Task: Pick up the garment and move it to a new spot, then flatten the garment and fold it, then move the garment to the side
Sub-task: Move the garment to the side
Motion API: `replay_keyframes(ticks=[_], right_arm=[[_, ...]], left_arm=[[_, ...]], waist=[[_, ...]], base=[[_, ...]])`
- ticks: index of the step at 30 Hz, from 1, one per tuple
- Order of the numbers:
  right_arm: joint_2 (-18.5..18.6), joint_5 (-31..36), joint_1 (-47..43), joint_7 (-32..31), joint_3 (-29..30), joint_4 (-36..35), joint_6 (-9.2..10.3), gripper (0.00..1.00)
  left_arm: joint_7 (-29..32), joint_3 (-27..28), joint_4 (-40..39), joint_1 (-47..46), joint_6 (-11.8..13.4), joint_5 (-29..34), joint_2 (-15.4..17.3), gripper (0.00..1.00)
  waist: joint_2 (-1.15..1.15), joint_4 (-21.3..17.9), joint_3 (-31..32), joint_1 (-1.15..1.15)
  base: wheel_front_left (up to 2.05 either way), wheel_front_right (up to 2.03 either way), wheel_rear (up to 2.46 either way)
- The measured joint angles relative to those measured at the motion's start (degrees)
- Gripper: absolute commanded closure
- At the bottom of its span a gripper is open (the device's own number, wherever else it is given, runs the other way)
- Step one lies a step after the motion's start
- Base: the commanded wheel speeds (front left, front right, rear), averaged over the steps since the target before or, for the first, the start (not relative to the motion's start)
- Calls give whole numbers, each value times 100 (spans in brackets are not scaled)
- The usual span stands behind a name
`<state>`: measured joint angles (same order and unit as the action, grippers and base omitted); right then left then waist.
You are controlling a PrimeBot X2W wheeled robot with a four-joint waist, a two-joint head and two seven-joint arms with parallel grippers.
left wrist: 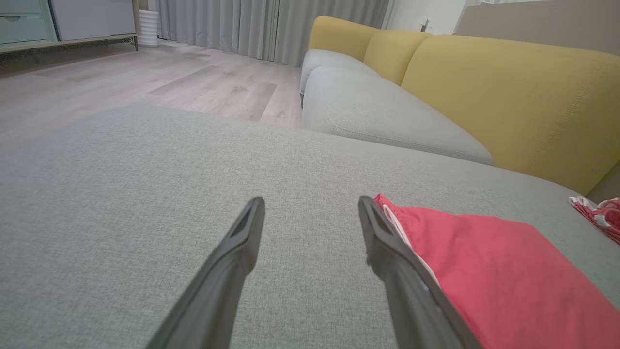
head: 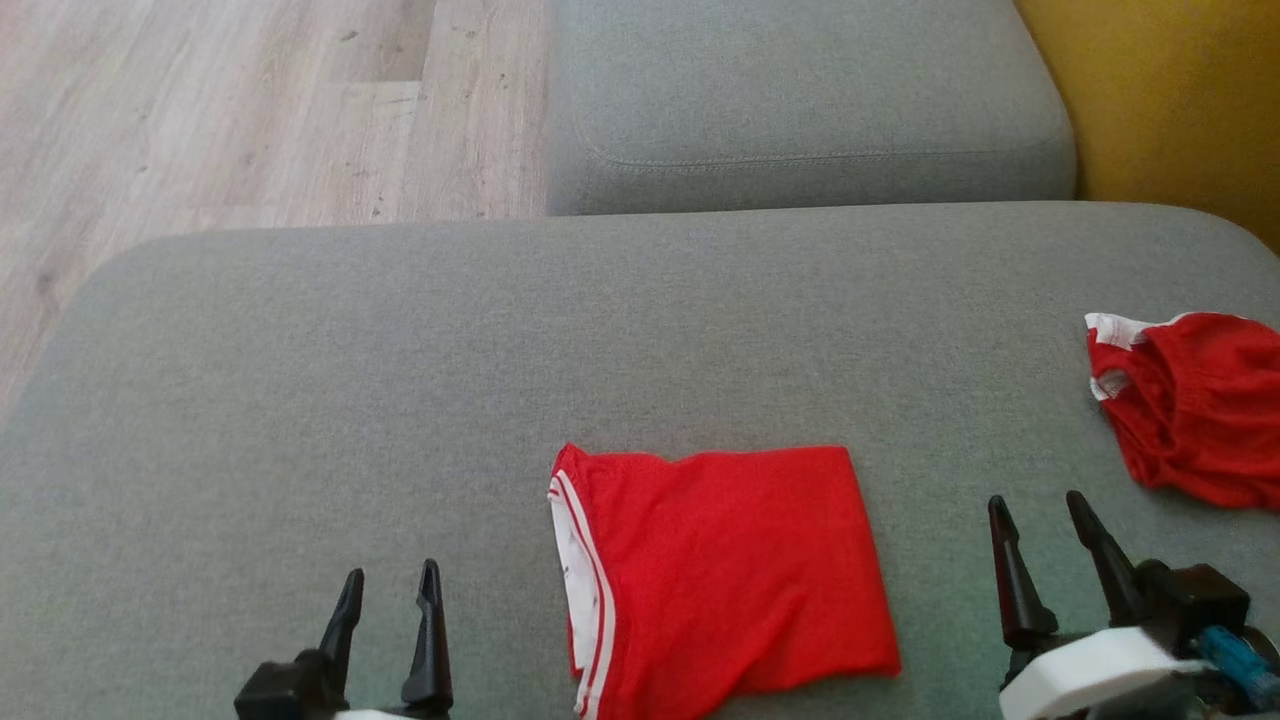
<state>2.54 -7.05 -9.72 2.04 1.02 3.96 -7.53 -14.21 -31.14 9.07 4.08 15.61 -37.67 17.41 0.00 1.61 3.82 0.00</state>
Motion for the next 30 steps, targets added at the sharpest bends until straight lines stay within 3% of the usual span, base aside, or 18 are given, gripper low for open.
replay_keyframes(ticks=[12, 24, 30], right_arm=[[0, 152, 17, -175, -199, 153, 0, 0], [3, 231, 1161, -2225, -650, 1377, 0, 0], [5, 22, 1411, -2784, -631, 1959, 0, 0]], left_arm=[[0, 1, 0, 0, 1, 52, 0, 0], [1, -29, 54, -30, -26, 92, -13, 0], [1, -34, 115, -43, -31, 94, -18, 0]], waist=[[0, 82, -47, 0], [0, 368, -244, 1], [0, 635, -407, 1]], base=[[0, 0, 0], [0, 0, 0], [0, 0, 0]])
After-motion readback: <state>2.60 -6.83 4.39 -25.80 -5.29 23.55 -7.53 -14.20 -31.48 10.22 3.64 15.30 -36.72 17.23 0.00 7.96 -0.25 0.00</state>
